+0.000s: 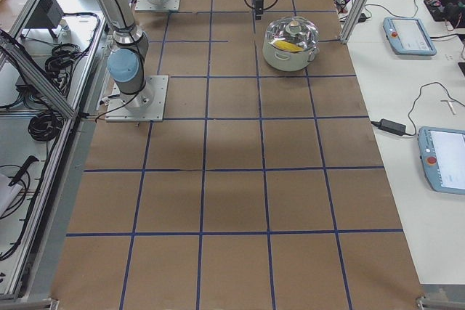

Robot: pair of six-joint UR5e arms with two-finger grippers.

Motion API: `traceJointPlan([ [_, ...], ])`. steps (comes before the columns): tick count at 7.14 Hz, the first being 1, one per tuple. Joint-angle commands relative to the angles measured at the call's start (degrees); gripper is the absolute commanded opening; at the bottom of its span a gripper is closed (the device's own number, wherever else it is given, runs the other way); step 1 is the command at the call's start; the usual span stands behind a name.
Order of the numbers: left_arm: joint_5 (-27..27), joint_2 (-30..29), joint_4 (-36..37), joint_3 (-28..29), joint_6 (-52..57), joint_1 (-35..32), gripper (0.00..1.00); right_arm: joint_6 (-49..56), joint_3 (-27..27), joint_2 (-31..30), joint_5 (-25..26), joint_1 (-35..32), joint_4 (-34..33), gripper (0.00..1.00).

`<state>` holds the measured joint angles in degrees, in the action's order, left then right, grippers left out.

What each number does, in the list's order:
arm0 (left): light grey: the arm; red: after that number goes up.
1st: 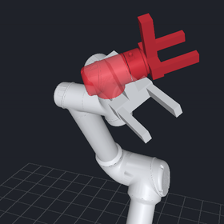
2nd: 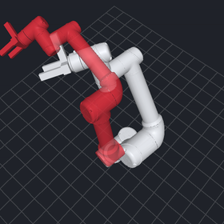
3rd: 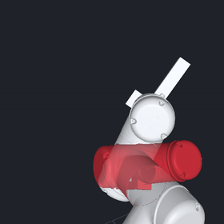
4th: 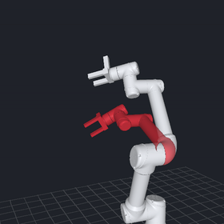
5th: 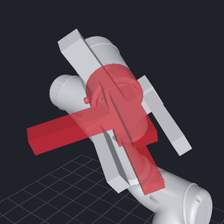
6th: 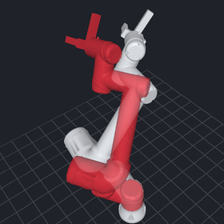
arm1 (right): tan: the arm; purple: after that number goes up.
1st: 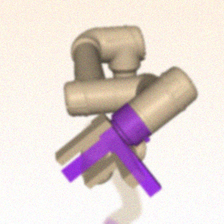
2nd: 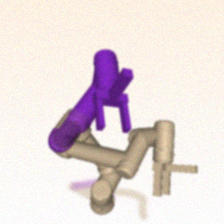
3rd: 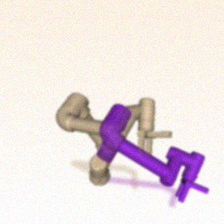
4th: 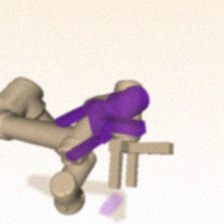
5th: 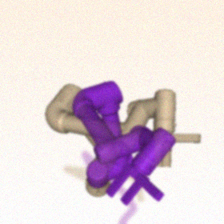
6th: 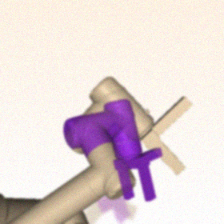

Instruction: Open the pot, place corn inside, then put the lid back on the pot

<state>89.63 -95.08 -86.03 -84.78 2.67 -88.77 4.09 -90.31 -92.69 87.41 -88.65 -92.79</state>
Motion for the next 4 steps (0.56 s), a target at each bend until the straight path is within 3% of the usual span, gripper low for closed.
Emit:
traceJointPlan([
  [1, -0.2, 0.1, -2.3, 0.4, 0.2, 0.2, 1.0, -0.3, -3.0, -4.1, 2.7, 0.0, -0.1, 0.99],
  [4, 0.0, 0.4, -4.9, 0.6, 0.1, 0.0, 1.0, -0.7, -3.8, -4.2, 2.6, -0.1, -0.5, 0.99],
])
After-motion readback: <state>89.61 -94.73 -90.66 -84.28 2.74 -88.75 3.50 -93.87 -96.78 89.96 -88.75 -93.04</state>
